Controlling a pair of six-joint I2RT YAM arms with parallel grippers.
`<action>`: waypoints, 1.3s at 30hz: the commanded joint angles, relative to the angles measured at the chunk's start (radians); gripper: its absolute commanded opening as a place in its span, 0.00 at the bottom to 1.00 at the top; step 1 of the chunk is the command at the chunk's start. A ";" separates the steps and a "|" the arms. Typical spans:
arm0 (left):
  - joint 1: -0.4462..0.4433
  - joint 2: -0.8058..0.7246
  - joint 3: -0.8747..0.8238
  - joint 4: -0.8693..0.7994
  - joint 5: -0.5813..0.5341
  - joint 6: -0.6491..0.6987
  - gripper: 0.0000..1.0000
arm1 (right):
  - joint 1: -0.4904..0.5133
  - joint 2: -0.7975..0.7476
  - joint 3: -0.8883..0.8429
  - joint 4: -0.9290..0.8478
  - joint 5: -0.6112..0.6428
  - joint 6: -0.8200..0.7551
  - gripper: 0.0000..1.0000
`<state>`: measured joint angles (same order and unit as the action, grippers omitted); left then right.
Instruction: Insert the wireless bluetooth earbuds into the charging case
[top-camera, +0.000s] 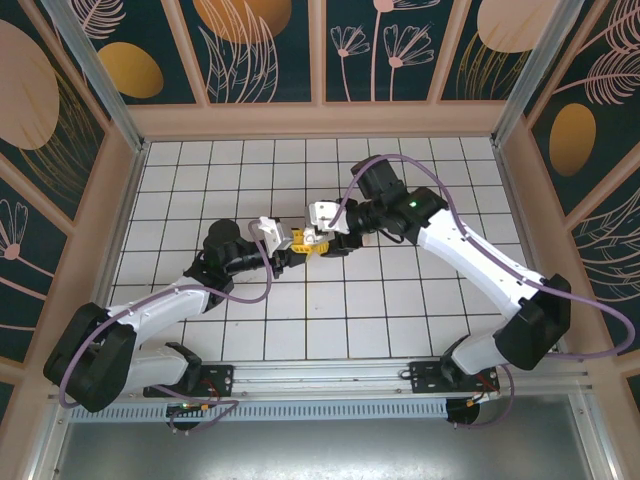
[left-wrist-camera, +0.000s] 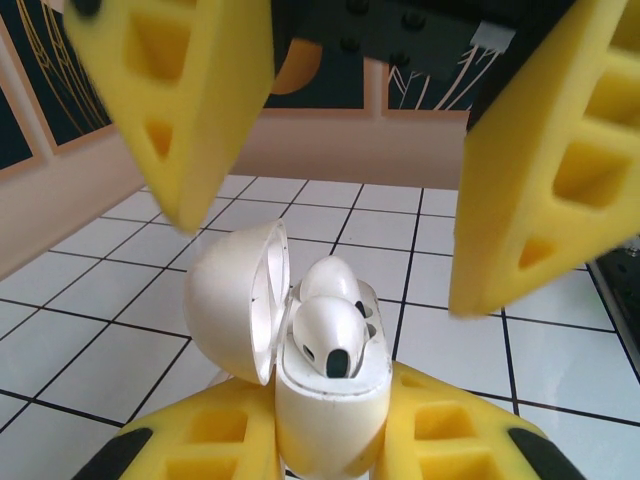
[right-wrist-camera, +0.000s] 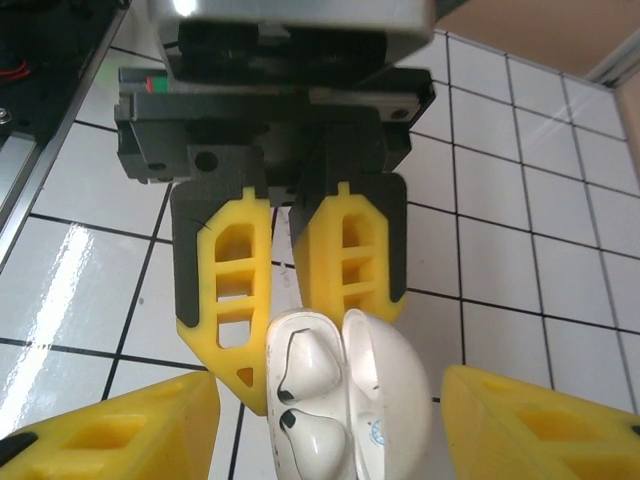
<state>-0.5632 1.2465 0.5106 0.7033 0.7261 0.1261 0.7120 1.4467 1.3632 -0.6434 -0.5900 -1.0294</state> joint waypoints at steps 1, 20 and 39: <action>-0.007 -0.015 0.025 0.025 0.017 -0.003 0.20 | -0.005 0.022 0.032 -0.059 -0.045 0.011 0.60; -0.007 0.075 0.111 -0.034 -0.101 -0.153 0.22 | -0.052 -0.207 -0.182 0.030 -0.066 0.231 0.49; -0.007 0.508 0.414 -0.408 -0.218 -0.845 0.21 | -0.244 -0.468 -0.611 0.534 0.364 1.436 0.52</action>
<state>-0.5743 1.7000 0.8547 0.4030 0.5510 -0.6098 0.4717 1.0115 0.7860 -0.1654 -0.3054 0.2203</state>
